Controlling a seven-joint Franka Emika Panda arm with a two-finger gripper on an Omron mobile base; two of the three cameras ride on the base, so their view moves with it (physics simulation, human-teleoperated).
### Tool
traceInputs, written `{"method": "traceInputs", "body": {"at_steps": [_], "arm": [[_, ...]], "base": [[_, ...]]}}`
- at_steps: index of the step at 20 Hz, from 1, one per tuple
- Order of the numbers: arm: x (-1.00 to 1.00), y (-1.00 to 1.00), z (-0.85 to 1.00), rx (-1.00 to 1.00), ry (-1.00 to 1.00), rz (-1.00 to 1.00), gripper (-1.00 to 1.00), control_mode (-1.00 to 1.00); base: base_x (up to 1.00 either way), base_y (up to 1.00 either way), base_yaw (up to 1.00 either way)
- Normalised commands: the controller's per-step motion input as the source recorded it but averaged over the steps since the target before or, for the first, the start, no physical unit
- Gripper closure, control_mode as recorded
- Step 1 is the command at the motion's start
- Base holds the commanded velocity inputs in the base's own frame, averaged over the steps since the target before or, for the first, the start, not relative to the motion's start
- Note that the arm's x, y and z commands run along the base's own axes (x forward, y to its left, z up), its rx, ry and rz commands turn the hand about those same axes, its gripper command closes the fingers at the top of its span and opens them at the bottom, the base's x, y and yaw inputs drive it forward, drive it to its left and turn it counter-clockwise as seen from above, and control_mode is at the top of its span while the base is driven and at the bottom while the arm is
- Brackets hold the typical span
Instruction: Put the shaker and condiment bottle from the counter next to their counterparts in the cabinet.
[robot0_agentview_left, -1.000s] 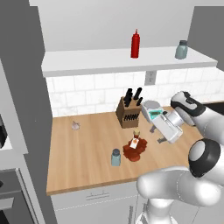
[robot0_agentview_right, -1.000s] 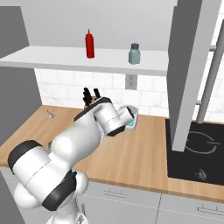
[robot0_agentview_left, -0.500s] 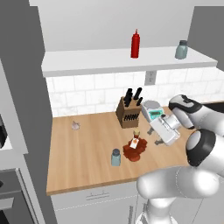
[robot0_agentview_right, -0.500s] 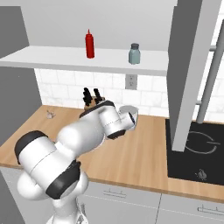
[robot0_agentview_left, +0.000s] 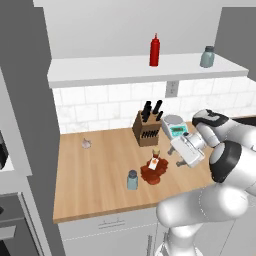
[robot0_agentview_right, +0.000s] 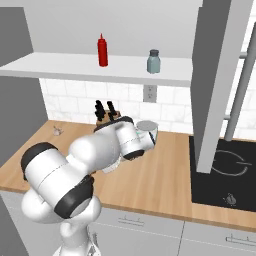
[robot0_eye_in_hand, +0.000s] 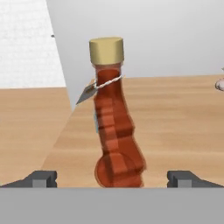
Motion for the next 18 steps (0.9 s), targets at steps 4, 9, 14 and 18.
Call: {"method": "traceInputs", "body": {"at_steps": [4, 9, 14, 18], "arm": [[0.14, 0.11, -0.09, 0.03, 0.01, 0.00, -1.00, -1.00], [0.08, 0.12, -0.09, 0.02, 0.03, 0.00, -1.00, -1.00], [0.09, 0.09, -0.11, 0.02, 0.03, 0.00, -1.00, -1.00], [0.04, 0.04, -0.09, 0.05, 0.05, 0.00, -1.00, -1.00]], "base": [[0.00, 0.00, 0.00], [0.00, 0.00, 0.00], [0.00, 0.00, 0.00], [0.00, 0.00, 0.00]]}}
